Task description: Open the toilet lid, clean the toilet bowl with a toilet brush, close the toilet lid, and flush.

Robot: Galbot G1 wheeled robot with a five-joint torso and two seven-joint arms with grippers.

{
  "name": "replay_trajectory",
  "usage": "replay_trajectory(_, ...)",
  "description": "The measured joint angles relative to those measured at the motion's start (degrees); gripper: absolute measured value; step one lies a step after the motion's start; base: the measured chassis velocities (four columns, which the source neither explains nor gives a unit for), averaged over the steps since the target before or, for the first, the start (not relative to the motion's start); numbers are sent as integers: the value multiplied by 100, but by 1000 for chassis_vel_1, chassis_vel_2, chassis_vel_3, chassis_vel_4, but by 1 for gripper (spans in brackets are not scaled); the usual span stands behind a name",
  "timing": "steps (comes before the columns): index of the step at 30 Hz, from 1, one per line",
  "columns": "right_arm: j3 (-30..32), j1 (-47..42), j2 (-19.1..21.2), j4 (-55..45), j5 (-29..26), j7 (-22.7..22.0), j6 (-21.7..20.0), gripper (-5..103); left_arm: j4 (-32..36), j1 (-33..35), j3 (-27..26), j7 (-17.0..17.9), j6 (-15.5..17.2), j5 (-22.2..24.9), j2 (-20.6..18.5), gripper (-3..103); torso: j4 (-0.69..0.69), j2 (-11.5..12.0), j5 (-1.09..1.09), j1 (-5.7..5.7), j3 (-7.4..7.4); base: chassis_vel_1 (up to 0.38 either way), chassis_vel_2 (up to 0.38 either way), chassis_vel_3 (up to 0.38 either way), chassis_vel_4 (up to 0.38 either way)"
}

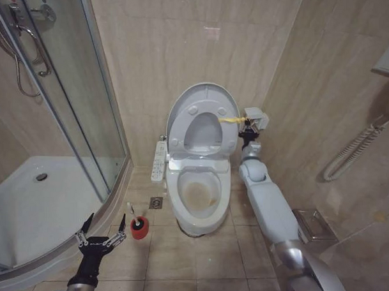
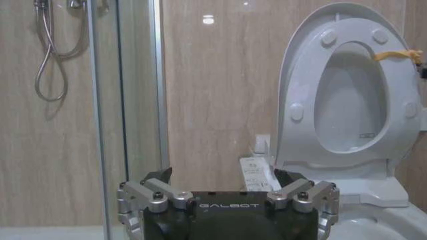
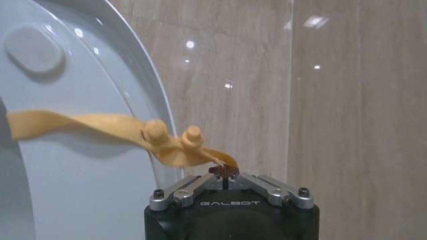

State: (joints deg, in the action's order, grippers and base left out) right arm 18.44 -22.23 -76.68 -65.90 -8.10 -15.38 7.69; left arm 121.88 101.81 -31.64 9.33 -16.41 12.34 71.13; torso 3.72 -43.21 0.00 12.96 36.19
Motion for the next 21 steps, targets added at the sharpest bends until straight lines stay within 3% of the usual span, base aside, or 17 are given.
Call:
replay_trajectory(13,-276,1030,-211,1105,214,28,120,0,0,0,0,0,0,0,0,100,-6,0,-1,-1,-1,0,0,0,0)
replay_trajectory(21,-383,1205,-99,1315,228,39,147,0,0,0,0,0,0,0,0,100,-6,-1,-1,-1,-1,0,0,0,0)
